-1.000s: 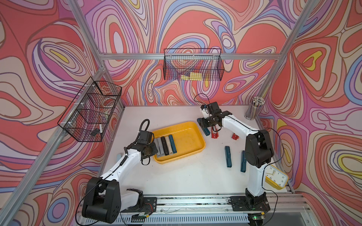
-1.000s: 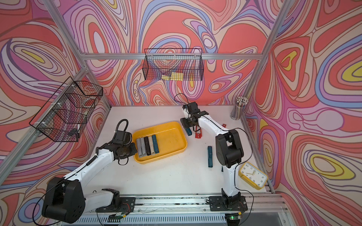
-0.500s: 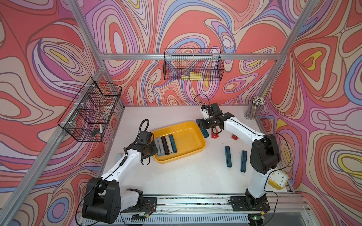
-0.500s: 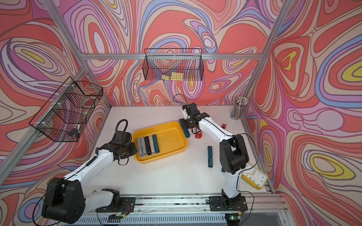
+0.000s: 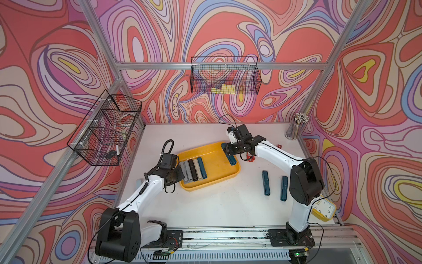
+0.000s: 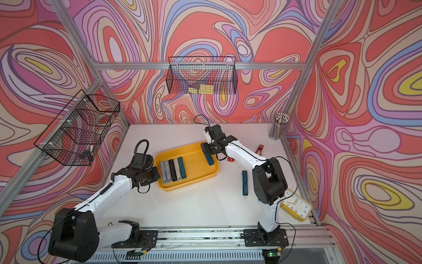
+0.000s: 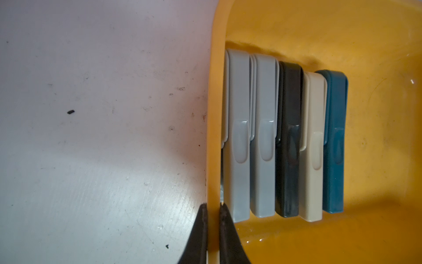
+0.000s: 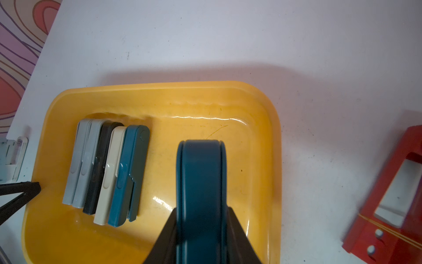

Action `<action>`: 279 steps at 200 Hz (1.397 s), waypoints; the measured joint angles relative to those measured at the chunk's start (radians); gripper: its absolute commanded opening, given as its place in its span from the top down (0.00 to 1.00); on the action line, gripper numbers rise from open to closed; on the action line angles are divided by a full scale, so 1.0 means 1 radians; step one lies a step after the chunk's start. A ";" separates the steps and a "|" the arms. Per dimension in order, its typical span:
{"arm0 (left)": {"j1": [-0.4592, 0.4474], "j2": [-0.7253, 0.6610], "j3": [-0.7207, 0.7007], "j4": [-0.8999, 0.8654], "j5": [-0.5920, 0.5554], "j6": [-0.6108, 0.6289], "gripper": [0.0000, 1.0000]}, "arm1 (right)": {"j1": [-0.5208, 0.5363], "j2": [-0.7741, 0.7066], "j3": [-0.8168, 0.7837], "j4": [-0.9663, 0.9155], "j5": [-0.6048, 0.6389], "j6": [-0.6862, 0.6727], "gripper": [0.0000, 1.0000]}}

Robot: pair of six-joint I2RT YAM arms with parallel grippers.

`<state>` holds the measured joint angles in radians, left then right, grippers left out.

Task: Put the pruning pliers into the storage box
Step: Place the pruning pliers in the storage box.

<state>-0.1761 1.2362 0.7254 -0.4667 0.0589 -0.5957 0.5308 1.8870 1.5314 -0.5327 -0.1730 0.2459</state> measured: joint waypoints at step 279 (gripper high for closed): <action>-0.029 0.037 -0.006 0.098 0.102 -0.090 1.00 | 0.178 0.272 0.135 0.031 0.140 0.122 0.97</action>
<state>-0.2054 1.2736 0.7197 -0.3683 0.1612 -0.6857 0.7090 2.1586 1.6661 -0.5018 -0.0330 0.3679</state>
